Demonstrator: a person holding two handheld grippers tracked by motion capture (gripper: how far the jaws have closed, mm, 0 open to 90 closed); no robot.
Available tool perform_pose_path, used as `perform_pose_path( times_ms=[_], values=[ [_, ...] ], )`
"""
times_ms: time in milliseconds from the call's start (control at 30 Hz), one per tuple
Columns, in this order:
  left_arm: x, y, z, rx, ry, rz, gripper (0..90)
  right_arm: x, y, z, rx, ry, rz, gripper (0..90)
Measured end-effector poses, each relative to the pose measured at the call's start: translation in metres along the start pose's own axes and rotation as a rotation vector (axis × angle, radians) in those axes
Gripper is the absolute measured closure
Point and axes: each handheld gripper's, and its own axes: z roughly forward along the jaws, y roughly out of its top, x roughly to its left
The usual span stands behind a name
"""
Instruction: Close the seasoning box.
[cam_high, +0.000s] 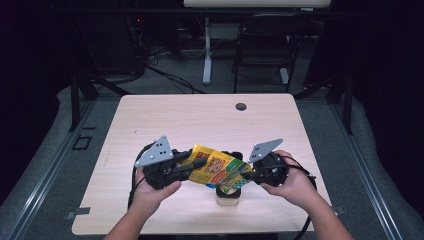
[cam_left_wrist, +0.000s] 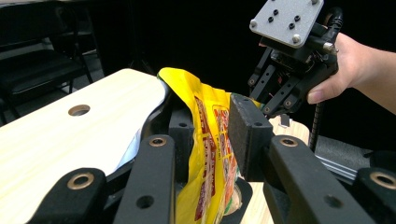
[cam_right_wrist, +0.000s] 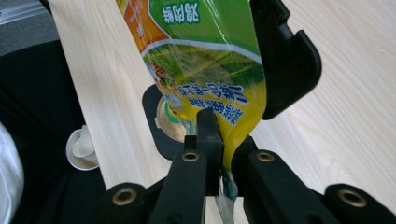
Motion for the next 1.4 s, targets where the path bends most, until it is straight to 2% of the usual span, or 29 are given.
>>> perform_pose_path(
  times_ms=[100,200,433,633,867,1000,1033,1233,1267,1400],
  values=[
    [0.001,0.000,-0.001,0.000,0.005,0.001,71.7,0.000,0.002,0.001,0.005,-0.004,-0.008,87.8],
    [0.001,-0.002,-0.001,0.005,0.006,0.000,71.6,0.000,0.004,0.000,0.013,-0.031,-0.019,87.8],
    [0.005,-0.009,0.000,0.011,0.009,-0.021,71.3,-0.002,0.003,-0.006,0.005,-0.046,-0.010,87.8],
    [0.006,-0.013,-0.002,0.004,0.009,-0.024,71.0,-0.001,0.005,-0.006,0.012,-0.039,-0.015,87.8],
    [0.010,-0.021,-0.009,0.000,0.022,-0.039,70.8,0.001,0.008,-0.005,-0.012,-0.035,-0.009,87.8],
    [0.011,-0.024,-0.012,-0.003,0.023,-0.044,70.5,0.001,0.011,-0.005,-0.010,-0.031,-0.011,87.6],
    [0.012,-0.025,-0.013,0.010,0.021,-0.041,70.5,0.001,0.011,-0.005,-0.009,-0.029,-0.012,87.4],
    [0.013,-0.031,-0.017,-0.003,0.037,-0.052,70.5,0.003,0.014,-0.004,-0.019,-0.023,-0.009,85.2],
    [0.014,-0.032,-0.018,-0.001,0.026,-0.052,70.5,0.003,0.014,-0.004,-0.017,-0.024,-0.008,85.2],
    [0.015,-0.035,-0.019,-0.004,0.028,-0.058,70.5,0.002,0.014,-0.002,-0.007,-0.015,-0.011,85.1]
  ],
)
